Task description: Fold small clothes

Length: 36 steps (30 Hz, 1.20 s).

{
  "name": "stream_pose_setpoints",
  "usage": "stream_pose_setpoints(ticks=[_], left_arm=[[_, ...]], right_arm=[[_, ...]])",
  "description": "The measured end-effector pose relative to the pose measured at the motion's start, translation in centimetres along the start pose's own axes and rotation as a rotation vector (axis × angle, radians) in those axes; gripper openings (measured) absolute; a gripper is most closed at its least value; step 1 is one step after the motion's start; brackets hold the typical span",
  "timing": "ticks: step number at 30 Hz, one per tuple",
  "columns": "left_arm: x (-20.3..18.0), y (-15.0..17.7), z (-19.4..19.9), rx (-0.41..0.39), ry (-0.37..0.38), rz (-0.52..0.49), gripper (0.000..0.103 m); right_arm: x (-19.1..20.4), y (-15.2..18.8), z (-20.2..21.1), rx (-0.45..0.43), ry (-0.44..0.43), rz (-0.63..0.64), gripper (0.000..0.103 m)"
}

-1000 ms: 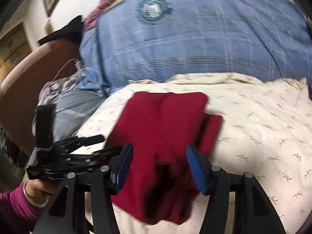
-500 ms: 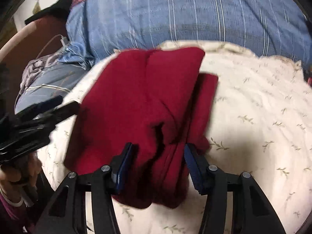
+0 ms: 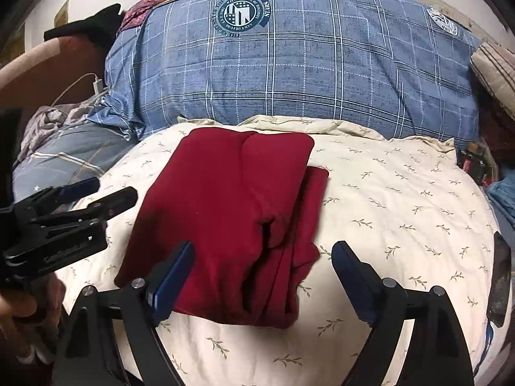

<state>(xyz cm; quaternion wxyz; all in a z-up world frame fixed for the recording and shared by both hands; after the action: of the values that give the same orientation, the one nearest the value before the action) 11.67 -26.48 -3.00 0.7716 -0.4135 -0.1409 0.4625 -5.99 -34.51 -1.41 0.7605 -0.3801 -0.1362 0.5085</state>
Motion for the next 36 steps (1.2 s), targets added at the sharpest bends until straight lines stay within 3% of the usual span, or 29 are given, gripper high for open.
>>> stream_pose_setpoints(ticks=[17, 36], left_arm=[[1.2, 0.5, -0.2, 0.004, 0.034, 0.049, 0.075], [1.6, 0.6, -1.3, 0.013, 0.025, 0.071, 0.075]], right_arm=[[0.6, -0.2, -1.3, 0.023, 0.033, -0.016, 0.092], [1.0, -0.2, -2.1, 0.048, 0.011, -0.029, 0.092]])
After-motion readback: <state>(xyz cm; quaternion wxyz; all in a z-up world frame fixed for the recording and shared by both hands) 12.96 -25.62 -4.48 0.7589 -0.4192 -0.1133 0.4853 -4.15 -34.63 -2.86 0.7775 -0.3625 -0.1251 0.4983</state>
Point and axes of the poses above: each gripper's, at about its wrist camera, not at the fingertips, and z roughly against the way its jaws point, x to its left, y to its underside, the point moved 10 cm from there along -z, roughly the way its jaws point, and after that the axes turned 13 degrees about y, right-handed, at the moved point
